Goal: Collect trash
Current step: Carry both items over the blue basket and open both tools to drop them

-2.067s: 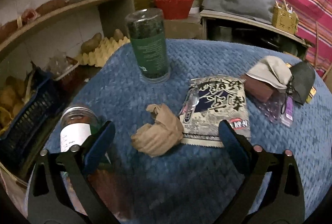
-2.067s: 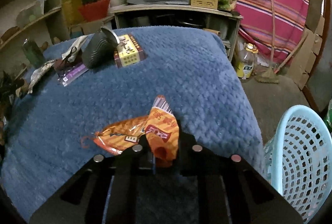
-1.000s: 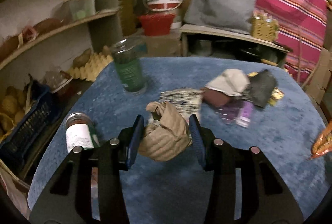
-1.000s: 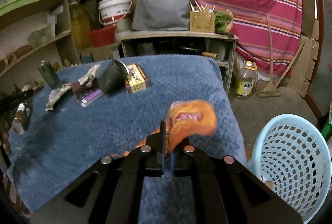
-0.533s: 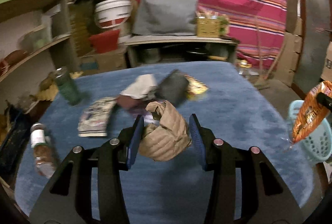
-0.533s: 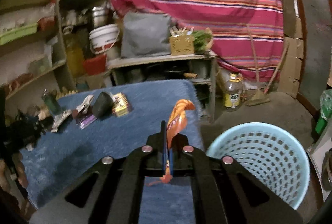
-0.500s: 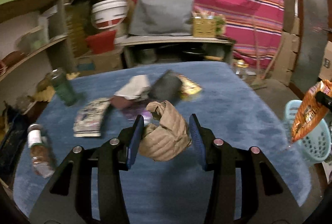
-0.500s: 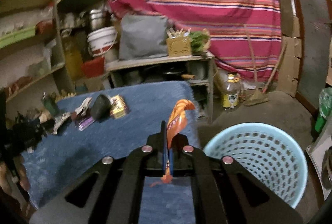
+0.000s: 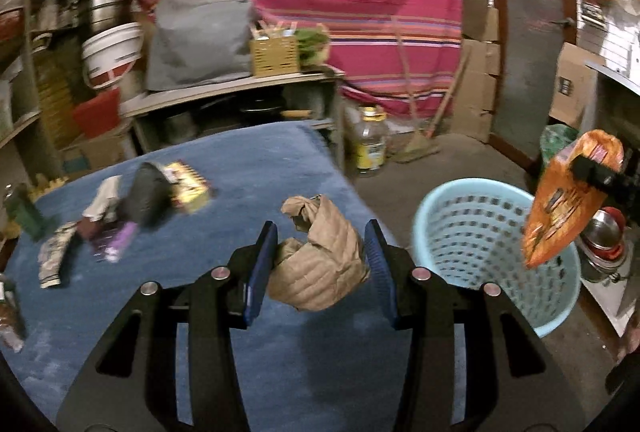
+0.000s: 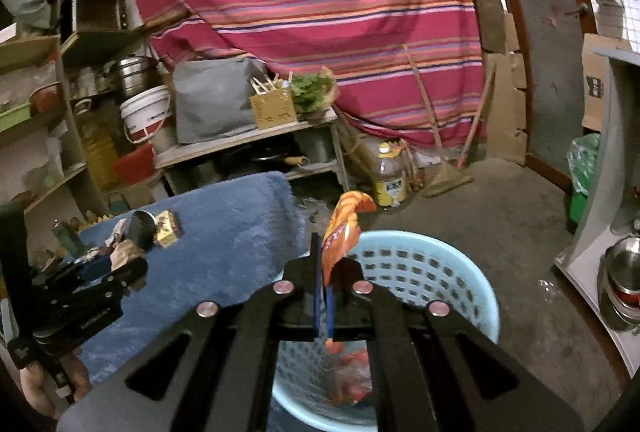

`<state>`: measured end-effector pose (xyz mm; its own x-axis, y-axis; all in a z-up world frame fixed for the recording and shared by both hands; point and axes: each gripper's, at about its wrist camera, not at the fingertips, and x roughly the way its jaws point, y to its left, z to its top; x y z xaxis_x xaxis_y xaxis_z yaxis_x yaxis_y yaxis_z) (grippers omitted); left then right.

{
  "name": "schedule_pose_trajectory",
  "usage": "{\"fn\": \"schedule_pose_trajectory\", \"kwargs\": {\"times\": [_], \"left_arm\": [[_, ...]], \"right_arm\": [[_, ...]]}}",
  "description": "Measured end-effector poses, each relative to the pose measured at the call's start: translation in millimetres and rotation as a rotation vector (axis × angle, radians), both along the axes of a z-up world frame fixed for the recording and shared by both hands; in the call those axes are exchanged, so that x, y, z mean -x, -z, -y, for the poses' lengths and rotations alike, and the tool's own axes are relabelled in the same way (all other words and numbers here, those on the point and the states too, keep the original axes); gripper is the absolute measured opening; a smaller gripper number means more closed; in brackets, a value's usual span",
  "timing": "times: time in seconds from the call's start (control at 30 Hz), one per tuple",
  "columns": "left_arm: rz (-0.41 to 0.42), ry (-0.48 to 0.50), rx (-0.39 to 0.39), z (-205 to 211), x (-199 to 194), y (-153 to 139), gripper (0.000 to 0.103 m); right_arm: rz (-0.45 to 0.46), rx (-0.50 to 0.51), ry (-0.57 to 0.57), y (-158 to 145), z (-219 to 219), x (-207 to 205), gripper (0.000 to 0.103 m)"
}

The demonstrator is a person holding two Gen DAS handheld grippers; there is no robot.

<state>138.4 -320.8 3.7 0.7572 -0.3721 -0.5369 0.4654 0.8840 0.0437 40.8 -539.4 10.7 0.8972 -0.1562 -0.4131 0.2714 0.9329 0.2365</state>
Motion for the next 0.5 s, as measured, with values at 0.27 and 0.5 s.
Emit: {"fn": "schedule_pose_trajectory", "kwargs": {"times": [0.27,0.5], "left_arm": [[-0.008,0.059,0.01,56.7,5.5,8.8,0.045],[-0.014,0.104,-0.015,97.5,8.1,13.5,0.045]], "right_arm": [[-0.041,0.017,0.033,17.3,27.8,10.2,0.002],[-0.06,0.039,0.052,21.0,31.7,13.6,0.002]]}}
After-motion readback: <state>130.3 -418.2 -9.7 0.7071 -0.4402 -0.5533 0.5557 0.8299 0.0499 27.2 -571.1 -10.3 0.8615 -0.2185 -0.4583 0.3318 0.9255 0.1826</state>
